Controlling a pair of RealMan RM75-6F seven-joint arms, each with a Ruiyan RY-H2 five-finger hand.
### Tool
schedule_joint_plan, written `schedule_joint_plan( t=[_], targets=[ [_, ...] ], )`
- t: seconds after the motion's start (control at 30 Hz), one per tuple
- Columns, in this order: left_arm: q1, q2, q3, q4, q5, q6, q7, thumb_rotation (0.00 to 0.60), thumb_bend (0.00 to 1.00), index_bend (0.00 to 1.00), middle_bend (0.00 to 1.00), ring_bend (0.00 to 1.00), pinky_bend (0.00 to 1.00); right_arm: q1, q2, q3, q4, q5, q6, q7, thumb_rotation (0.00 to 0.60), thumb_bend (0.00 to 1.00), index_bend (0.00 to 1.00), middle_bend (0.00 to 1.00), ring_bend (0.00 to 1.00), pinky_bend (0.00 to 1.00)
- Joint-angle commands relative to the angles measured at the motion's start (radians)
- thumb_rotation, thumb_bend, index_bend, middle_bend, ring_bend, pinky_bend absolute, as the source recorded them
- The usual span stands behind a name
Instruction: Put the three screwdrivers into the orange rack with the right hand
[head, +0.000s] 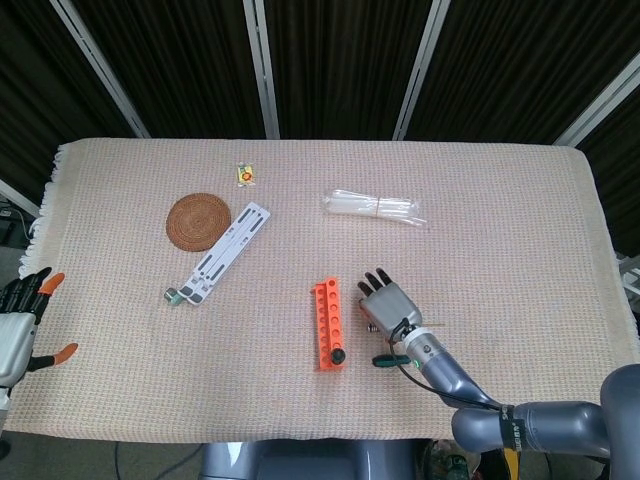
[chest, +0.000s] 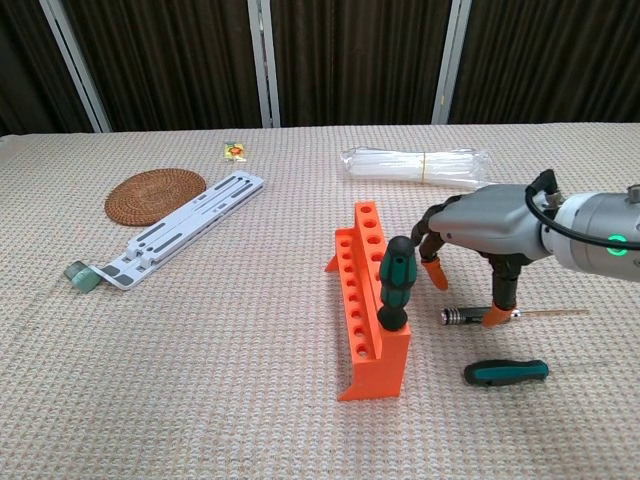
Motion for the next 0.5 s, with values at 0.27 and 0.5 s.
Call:
schedule_joint_plan(
  t=[0.27,0.5],
  targets=[
    [-0.004,-0.003,-0.002,0.005,-0.006,-0.010,-0.001,0.600,0.15,0.09,0.00,0.00,0.00,0.005,-0.062,-0.023,0.075,0.040,-0.010,0.022,0.600,0.09,0.50,0.12,0.00,0.00],
    [-0.004,-0.005,-0.001,0.004,-0.004,-0.012,-0.003,0.600,0.15,0.09,0.00,0.00,0.00,0.004,-0.076,-0.023,0.088,0.030,-0.009,0.044,0.600,0.10,0.51,0.12,0.00,0.00]
  ],
)
